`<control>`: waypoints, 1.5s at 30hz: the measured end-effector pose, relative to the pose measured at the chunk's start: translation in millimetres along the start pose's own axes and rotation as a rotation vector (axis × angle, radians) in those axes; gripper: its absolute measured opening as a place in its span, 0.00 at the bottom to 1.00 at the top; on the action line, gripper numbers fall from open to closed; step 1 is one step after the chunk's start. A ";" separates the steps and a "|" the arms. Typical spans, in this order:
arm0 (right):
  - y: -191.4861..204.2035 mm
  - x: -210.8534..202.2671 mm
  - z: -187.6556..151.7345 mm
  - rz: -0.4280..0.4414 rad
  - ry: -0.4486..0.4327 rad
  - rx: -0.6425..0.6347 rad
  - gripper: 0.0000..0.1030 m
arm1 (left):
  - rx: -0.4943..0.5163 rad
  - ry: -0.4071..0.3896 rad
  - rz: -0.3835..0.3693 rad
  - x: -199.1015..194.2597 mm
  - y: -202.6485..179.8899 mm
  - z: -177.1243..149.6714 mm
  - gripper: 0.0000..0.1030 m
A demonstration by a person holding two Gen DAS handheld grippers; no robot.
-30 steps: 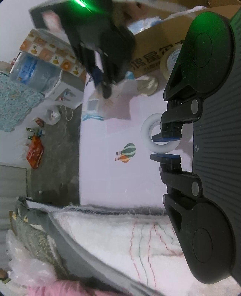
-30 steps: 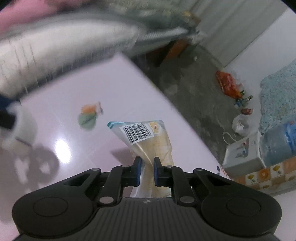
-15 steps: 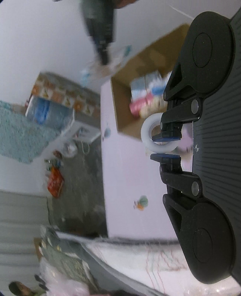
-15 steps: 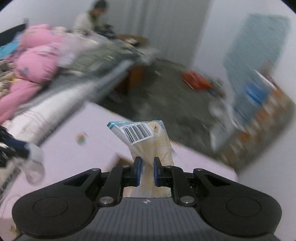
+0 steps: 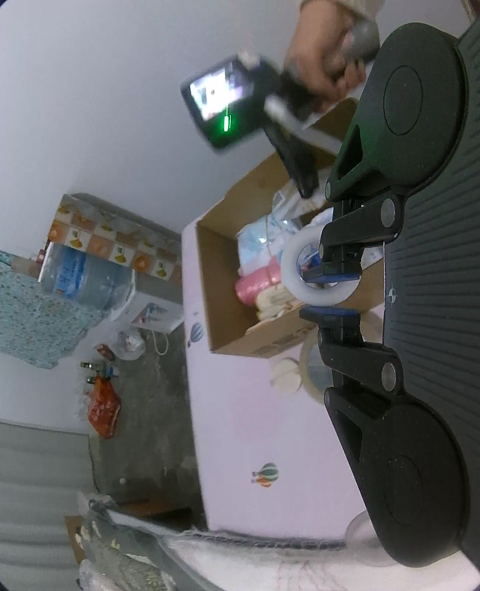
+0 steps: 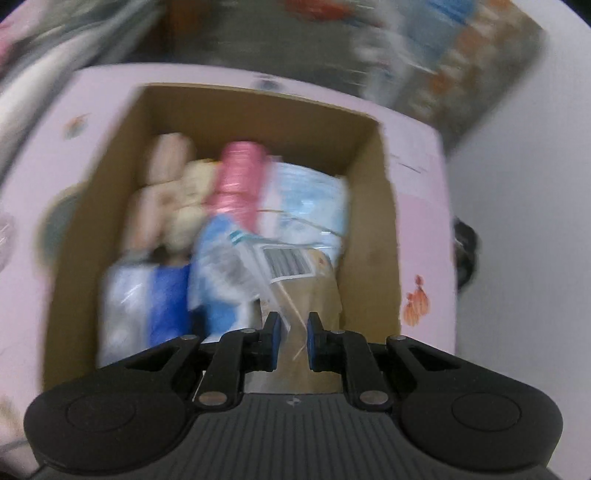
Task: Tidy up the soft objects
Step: 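Lower the stick bag into the box with the right tool while the left tool carries the ring over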
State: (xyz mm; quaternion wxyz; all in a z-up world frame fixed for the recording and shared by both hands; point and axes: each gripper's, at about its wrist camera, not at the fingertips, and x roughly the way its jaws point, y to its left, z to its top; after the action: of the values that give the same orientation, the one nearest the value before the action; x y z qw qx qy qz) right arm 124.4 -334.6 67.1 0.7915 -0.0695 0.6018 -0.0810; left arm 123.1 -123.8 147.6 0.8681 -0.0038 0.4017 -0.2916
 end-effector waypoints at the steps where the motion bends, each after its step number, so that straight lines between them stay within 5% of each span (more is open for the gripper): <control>1: -1.4 11.8 2.6 0.006 0.047 0.030 0.14 | -0.002 0.005 -0.003 0.9 0.7 -1.6 0.12; 4: 5.4 27.1 -1.1 0.073 0.096 0.024 0.31 | 0.002 0.014 -0.016 0.8 1.3 -4.5 0.12; 7: 18.7 14.2 -8.5 0.000 0.018 -0.136 0.54 | 0.009 0.010 -0.007 1.3 1.8 -4.1 0.12; 9: 17.1 -0.3 -14.4 -0.001 -0.028 -0.162 0.58 | 0.003 0.006 -0.010 2.1 4.0 -4.3 0.12; 12: 1.7 -24.1 -21.2 0.129 -0.086 -0.112 0.43 | -0.004 0.007 -0.015 3.9 7.7 -7.5 0.12; 16: -3.4 -11.3 -15.4 0.130 -0.050 -0.120 0.21 | -0.017 0.033 -0.007 11.2 11.4 -12.4 0.12; 21: 2.3 32.9 -7.2 0.109 -0.064 -0.146 0.20 | -0.020 0.055 -0.001 17.4 15.9 -15.4 0.12; 29: 28.3 34.6 -18.1 0.058 -0.114 -0.349 0.19 | -0.043 0.090 -0.001 35.1 11.0 -8.4 0.12; 36: 7.4 -1.0 -26.2 0.280 -0.143 -0.335 0.21 | 0.040 0.089 -0.033 42.4 -23.7 -2.3 0.12; 39: 8.3 31.6 -23.6 0.309 -0.049 -0.296 0.22 | 0.056 0.114 -0.026 56.3 -36.8 4.0 0.12; 45: 2.2 31.1 -24.2 0.366 -0.072 -0.297 0.21 | 0.098 0.141 0.003 69.2 -51.4 11.4 0.12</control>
State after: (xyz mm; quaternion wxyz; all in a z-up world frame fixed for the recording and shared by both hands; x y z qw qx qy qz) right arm 109.3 -339.3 30.9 0.7950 -0.0779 0.5811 0.1559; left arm 140.2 -204.3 119.5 0.8372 0.0598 0.4473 -0.3090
